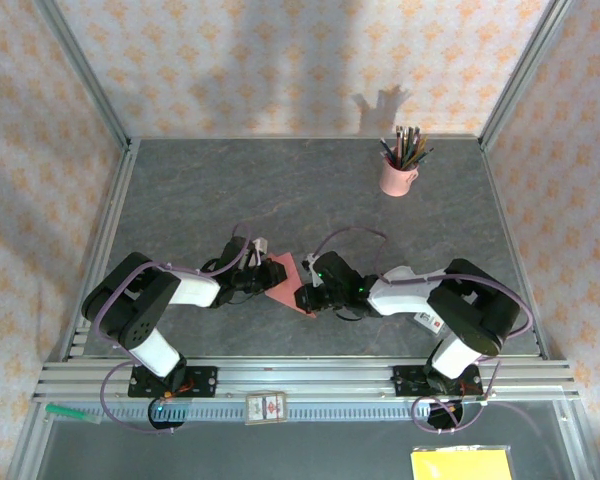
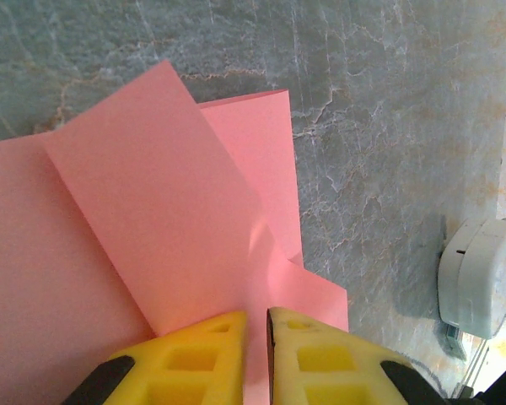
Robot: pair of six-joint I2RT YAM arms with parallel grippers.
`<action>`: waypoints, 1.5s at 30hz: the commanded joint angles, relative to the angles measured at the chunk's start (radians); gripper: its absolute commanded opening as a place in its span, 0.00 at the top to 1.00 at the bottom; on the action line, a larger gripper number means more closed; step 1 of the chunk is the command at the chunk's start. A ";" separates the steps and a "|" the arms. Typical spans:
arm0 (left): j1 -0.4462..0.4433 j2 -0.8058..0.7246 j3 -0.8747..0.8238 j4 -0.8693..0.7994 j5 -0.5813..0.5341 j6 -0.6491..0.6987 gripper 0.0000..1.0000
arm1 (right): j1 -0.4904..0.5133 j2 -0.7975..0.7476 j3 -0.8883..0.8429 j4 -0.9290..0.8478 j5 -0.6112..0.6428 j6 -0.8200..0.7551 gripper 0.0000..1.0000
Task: Fold a paper plane with a square sheet of paper (pick it up from the middle)
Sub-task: Fourth fold the wing at the center of the table.
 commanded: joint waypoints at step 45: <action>0.018 0.042 0.016 -0.166 -0.084 0.078 0.81 | 0.020 -0.247 -0.018 -0.248 0.126 -0.034 0.95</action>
